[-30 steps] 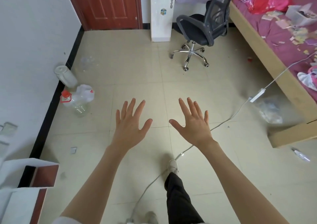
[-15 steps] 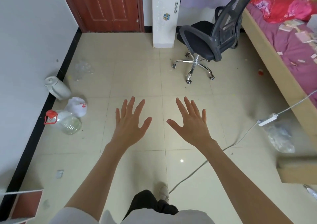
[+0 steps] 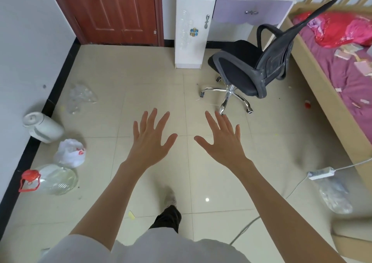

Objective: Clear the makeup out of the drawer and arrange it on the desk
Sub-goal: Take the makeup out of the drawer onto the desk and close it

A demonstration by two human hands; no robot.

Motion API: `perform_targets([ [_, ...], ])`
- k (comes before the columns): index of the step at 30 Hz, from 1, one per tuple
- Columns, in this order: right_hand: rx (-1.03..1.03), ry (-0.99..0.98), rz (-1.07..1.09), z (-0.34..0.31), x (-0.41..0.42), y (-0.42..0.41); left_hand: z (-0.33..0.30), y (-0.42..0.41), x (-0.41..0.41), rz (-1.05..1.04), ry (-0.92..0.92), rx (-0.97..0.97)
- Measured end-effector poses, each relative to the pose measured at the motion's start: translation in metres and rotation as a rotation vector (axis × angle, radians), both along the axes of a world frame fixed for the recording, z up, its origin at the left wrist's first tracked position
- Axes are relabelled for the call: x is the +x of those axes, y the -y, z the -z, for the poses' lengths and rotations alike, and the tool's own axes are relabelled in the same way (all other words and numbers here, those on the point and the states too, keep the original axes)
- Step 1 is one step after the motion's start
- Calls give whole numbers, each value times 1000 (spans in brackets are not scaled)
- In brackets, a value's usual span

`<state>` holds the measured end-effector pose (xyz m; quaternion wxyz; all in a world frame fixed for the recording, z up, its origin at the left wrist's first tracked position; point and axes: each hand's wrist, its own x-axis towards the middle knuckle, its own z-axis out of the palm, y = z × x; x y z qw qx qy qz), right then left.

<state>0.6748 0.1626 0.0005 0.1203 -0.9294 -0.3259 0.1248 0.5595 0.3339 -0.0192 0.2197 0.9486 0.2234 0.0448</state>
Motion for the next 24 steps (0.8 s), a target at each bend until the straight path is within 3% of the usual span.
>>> perform_targets([
  [13,5,8,71,3,179,-135,9,-143,188,78,-54,32],
  [24,16,10,67,9,392,-241,-1,-242,402,77,-63,79],
])
